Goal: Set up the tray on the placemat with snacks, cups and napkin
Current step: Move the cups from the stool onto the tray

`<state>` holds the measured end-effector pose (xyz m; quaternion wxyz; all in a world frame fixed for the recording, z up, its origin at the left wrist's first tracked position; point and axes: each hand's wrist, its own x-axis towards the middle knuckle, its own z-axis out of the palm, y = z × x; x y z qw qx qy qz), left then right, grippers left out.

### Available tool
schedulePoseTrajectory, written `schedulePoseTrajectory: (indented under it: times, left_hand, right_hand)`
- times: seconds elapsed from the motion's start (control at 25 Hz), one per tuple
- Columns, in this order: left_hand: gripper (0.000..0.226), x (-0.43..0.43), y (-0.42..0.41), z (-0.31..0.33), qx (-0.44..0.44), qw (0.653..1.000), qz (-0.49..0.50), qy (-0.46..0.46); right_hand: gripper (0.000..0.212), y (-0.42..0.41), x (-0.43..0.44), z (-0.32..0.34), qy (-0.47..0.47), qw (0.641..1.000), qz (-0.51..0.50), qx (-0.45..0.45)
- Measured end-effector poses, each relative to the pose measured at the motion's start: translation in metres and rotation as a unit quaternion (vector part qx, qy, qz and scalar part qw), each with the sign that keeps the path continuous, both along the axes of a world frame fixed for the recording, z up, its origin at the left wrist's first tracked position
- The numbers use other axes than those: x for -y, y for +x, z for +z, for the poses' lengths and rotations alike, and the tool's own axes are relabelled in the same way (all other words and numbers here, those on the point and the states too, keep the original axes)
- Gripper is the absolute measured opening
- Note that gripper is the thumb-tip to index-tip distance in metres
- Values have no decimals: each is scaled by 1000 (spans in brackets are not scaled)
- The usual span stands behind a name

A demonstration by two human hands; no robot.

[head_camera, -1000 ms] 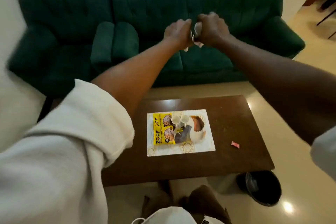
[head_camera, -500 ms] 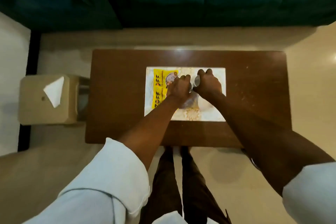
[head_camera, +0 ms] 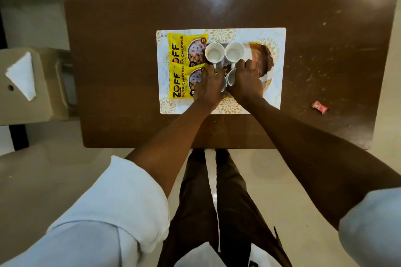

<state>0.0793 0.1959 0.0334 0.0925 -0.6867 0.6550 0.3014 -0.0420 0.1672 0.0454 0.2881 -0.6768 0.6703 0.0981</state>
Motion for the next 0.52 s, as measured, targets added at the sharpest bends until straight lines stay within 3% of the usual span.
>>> schedulePoseTrajectory:
  times: [0.52]
  left_hand:
    - [90, -8, -1, -10, 7, 999, 18, -39]
  right_hand:
    - [70, 6, -8, -13, -8, 1000, -21, -3]
